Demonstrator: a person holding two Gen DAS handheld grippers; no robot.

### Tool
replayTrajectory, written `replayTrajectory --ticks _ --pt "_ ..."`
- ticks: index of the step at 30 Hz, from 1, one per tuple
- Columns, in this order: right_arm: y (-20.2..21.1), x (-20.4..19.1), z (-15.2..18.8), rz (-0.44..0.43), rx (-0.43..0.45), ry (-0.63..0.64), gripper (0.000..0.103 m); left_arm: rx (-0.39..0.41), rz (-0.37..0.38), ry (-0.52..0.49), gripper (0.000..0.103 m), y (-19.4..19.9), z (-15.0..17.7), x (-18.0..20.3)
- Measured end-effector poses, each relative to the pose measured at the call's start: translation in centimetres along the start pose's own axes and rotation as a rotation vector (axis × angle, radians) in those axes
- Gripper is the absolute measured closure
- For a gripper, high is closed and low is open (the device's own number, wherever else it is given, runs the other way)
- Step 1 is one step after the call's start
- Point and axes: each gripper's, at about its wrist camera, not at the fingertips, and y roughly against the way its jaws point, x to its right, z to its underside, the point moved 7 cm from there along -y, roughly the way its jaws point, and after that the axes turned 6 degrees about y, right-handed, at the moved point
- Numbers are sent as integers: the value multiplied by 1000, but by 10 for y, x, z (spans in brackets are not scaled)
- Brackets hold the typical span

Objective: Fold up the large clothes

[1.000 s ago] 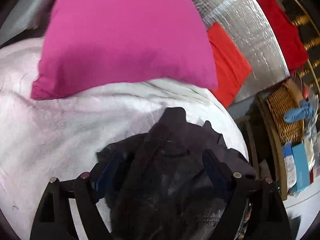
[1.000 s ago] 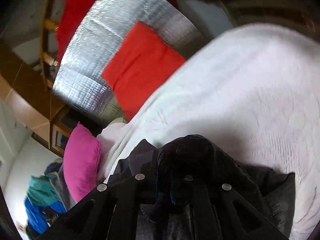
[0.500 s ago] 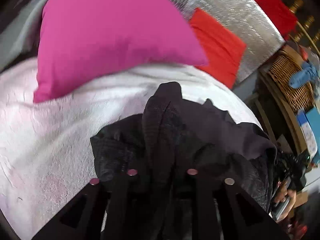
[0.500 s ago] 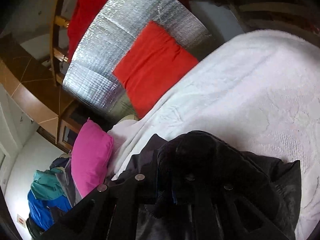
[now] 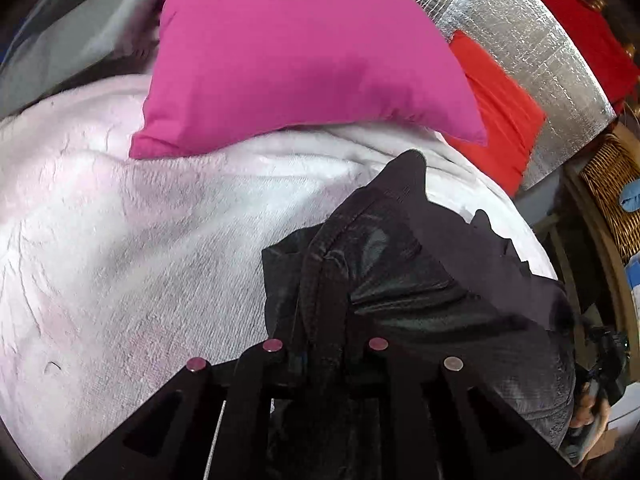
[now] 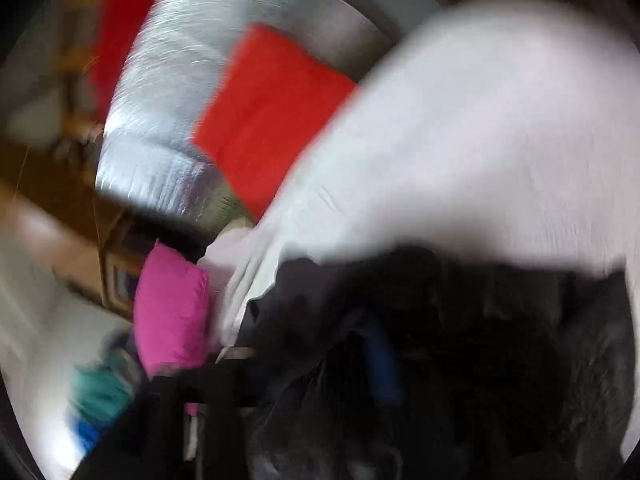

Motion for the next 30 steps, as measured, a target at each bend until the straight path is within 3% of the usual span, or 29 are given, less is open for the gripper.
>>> replayTrajectory --ticks 1,3,9,14,17,18,19,22,27,30 --pt "10 0 -5 -41 25 -30 32 10 -15 -13 91 2 0 2" --pt "34 -1 -15 -41 82 -27 28 22 -35 -19 91 4 1 3" --pt "103 16 -22 178 177 87 25 56 -39 23 91 16 0 -1" --pt "118 48 6 242 48 64 25 75 -48 20 91 22 5 2" --pt "108 60 27 295 -39 103 25 -2 -55 2 88 11 11 0" --pt "101 59 31 294 -61 116 30 -13 -48 11 89 9 14 -1" --pt "96 57 35 312 -67 139 54 -13 -39 19 88 9 15 -1" --pt "89 34 38 437 -30 313 82 13 -15 16 89 18 11 2" --pt "104 -11 25 527 192 505 86 109 -39 -33 91 18 0 14" --pt "81 19 22 590 153 480 86 98 -69 -46 90 -2 -1 15"
